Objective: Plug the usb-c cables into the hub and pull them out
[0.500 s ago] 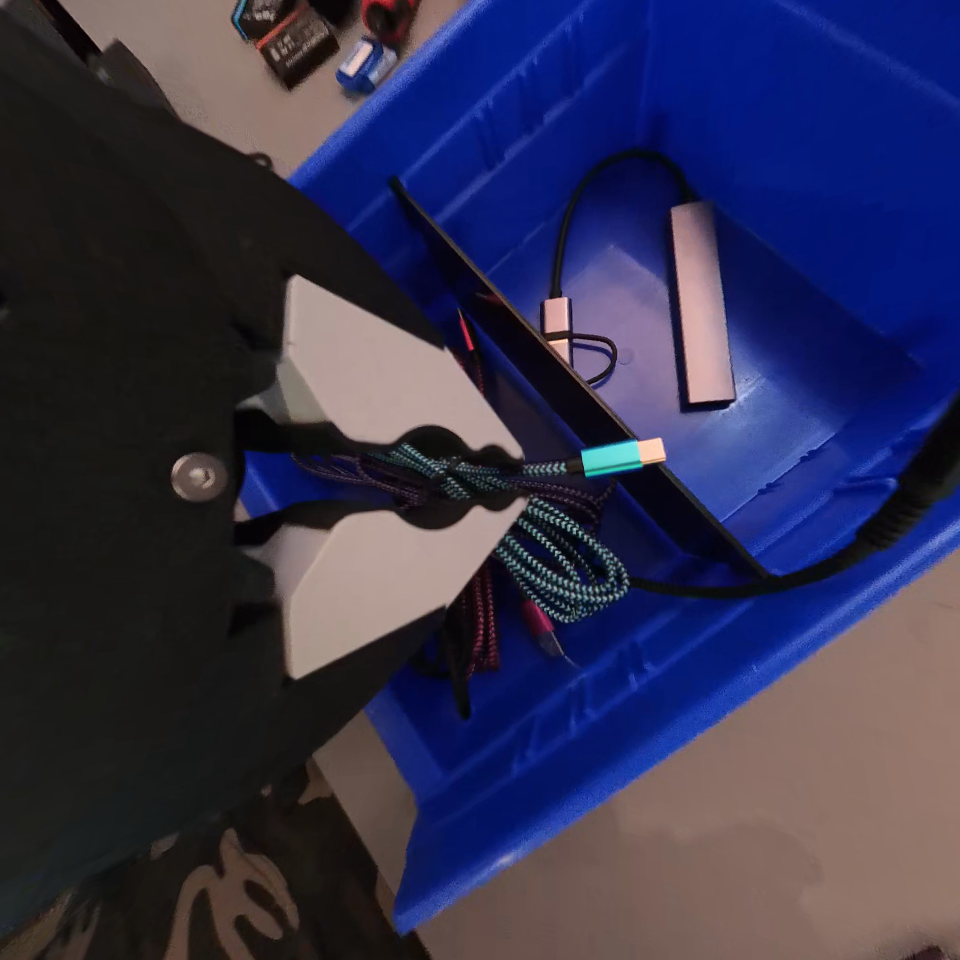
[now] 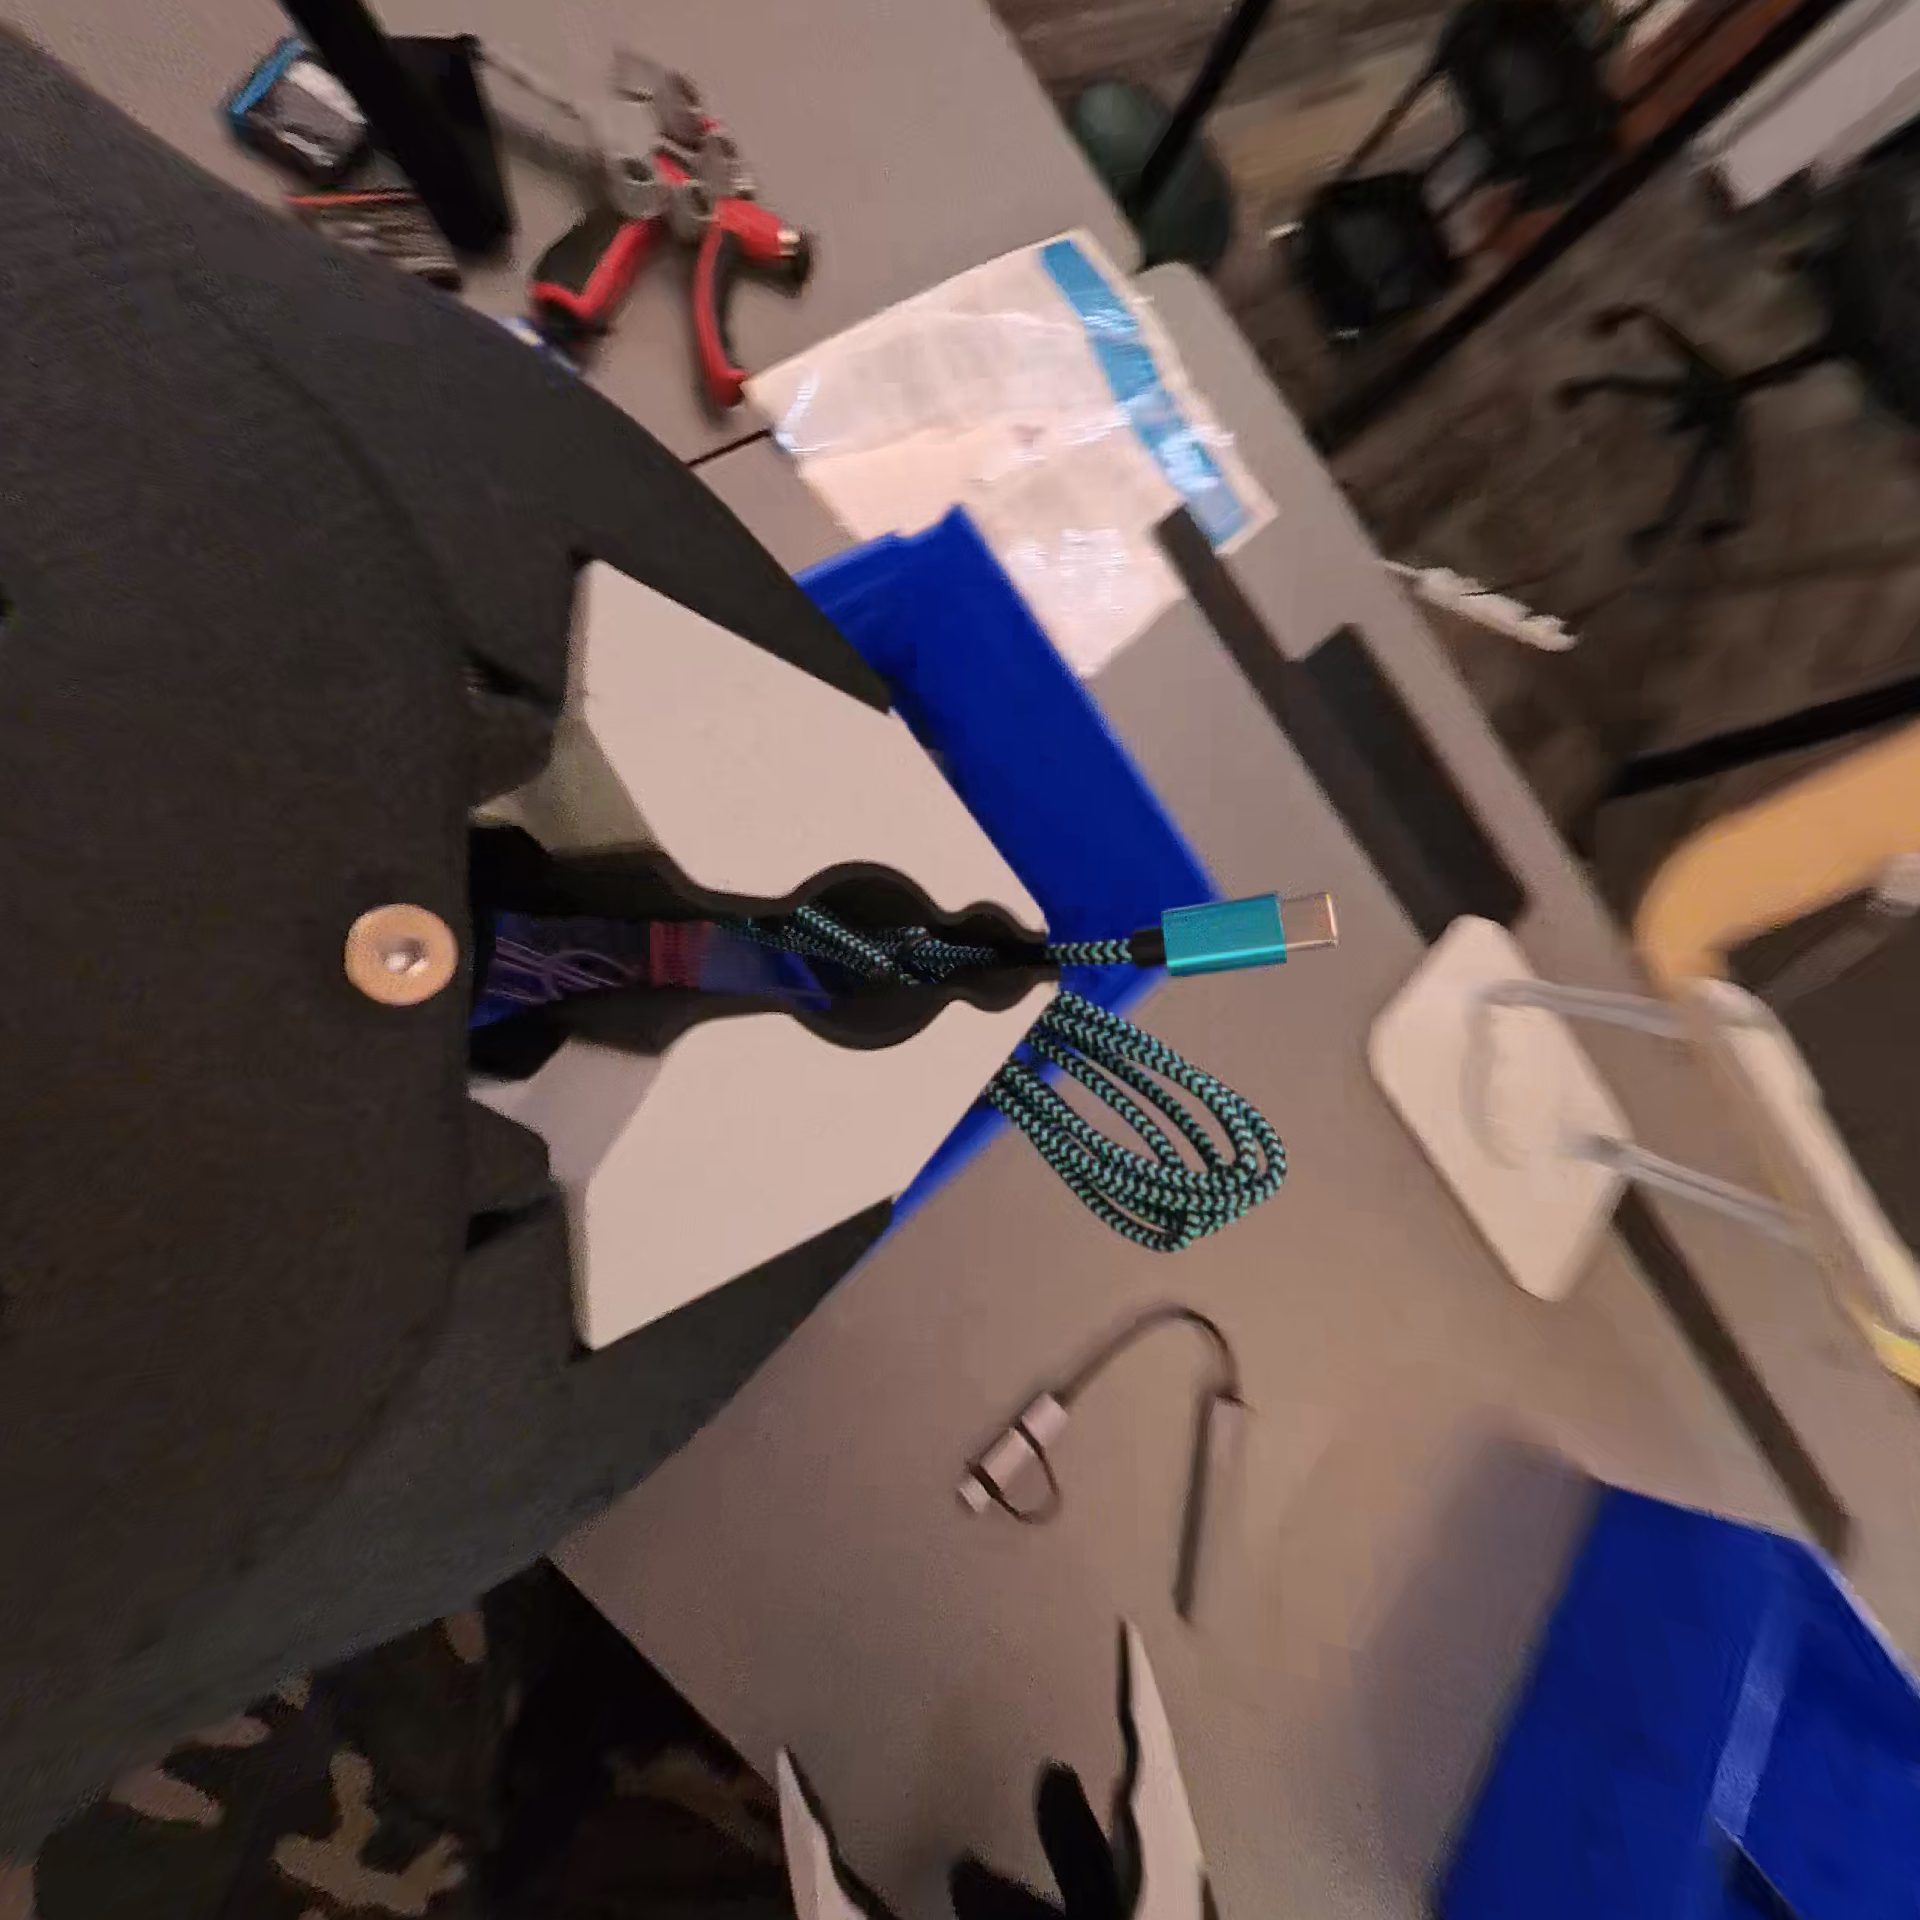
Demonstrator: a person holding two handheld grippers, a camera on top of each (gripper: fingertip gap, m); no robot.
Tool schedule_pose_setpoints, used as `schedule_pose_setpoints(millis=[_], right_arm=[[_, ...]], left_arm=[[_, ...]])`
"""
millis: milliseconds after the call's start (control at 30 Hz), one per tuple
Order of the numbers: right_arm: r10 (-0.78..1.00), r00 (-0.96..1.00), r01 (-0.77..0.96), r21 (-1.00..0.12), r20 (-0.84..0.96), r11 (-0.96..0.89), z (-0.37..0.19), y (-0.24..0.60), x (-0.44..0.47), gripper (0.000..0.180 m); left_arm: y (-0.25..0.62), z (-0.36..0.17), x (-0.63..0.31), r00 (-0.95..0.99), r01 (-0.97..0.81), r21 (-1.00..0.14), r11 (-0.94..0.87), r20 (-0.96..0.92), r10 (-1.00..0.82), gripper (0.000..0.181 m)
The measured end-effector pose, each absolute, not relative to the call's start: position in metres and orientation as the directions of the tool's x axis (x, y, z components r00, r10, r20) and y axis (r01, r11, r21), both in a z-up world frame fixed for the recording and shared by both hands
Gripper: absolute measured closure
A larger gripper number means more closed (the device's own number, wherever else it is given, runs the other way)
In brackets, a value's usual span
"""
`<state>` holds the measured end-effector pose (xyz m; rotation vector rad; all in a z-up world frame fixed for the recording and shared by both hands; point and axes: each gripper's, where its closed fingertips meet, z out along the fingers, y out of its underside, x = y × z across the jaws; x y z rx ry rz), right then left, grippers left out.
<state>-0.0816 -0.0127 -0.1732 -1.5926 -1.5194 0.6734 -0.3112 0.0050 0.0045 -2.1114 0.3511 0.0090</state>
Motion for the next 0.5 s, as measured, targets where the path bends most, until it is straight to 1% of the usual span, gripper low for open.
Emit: schedule_pose_setpoints(millis=[100, 200, 300, 367, 400, 433, 467, 500], right_arm=[[0.981, 0.176, 0.371, -0.929, 0.079, 0.008, -0.129, -0.007, -0.079, 0.063], [0.981, 0.194, 0.096, -0.995, -0.016, -0.035, -0.060, -0.004, -0.063, 0.082], [0.982, 0.183, -0.152, -0.988, -0.052, -0.024, 0.010, -0.004, -0.033, 0.099], [0.985, 0.146, -0.274, -0.960, -0.095, -0.052, 0.046, 0.000, -0.011, 0.113], [0.982, 0.140, -0.327, -0.942, -0.124, -0.072, 0.059, 0.006, 0.000, 0.118], [0.980, 0.126, -0.369, -0.924, -0.153, -0.096, 0.069, 0.013, 0.010, 0.127], [0.978, 0.117, -0.394, -0.912, -0.173, -0.114, 0.076, 0.021, 0.018, 0.135], [0.976, 0.119, -0.398, -0.909, -0.180, -0.119, 0.079, 0.029, 0.023, 0.138]], left_arm=[[0.010, 0.056, -0.266, 0.937, -0.256, -0.903, -0.344, -0.144, -0.319, 0.181], [0.016, 0.085, -0.206, 0.895, -0.239, -0.950, -0.201, -0.135, -0.426, 0.181], [0.025, 0.083, -0.138, 0.816, -0.196, -0.973, -0.123, -0.092, -0.570, 0.181], [0.027, 0.079, -0.097, 0.739, -0.136, -0.987, -0.080, -0.048, -0.672, 0.181], [0.027, 0.077, -0.080, 0.695, -0.103, -0.993, -0.054, -0.033, -0.718, 0.181], [0.027, 0.075, -0.063, 0.648, -0.060, -0.998, -0.027, -0.018, -0.761, 0.181], [0.025, 0.073, -0.047, 0.585, -0.015, -1.000, -0.010, -0.001, -0.811, 0.181], [0.023, 0.071, -0.033, 0.528, 0.038, -0.999, -0.008, 0.027, -0.849, 0.181]])
